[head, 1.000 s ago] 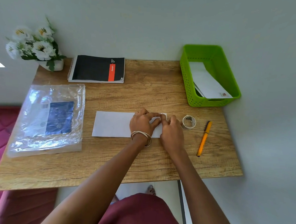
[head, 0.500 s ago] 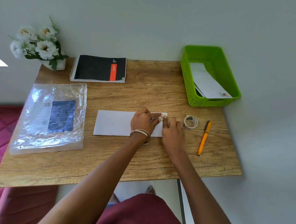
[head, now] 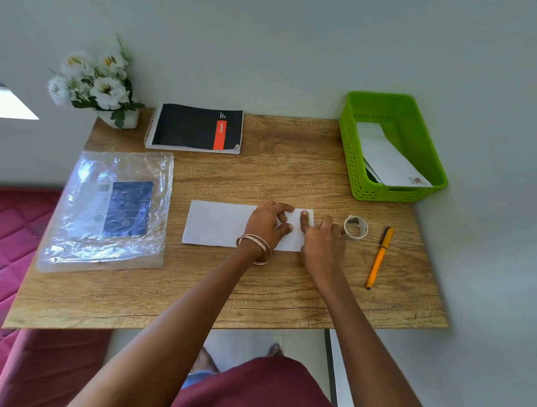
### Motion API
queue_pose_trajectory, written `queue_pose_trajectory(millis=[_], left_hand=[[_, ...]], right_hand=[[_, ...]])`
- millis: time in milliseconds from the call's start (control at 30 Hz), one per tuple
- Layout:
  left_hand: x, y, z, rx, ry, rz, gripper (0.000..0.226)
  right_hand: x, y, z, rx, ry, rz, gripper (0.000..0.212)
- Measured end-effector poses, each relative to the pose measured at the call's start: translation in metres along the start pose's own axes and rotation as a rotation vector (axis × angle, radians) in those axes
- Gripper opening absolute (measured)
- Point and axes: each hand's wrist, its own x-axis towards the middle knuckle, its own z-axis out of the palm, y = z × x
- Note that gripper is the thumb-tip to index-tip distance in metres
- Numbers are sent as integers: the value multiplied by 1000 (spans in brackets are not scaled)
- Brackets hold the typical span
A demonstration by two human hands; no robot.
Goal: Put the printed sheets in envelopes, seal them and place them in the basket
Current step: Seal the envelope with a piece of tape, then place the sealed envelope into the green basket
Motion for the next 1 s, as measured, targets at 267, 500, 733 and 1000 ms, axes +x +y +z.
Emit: queue_pose_trajectory(millis=[267,500,733,1000], left_hand=[[-32,-8,-37,-119,340,-105,21],[-51,-35,-75,348,403,-611,69],[-59,-34,-81,365,307,-592,73],[-54,-40,-104,-154,463,-618,33]], right_hand=[[-4,1,4,466,206,44,42],[-3,-15,11,563,328,268,44],[11,-23,9,705,241,488,35],[19,-15,4,979,110,563,12]])
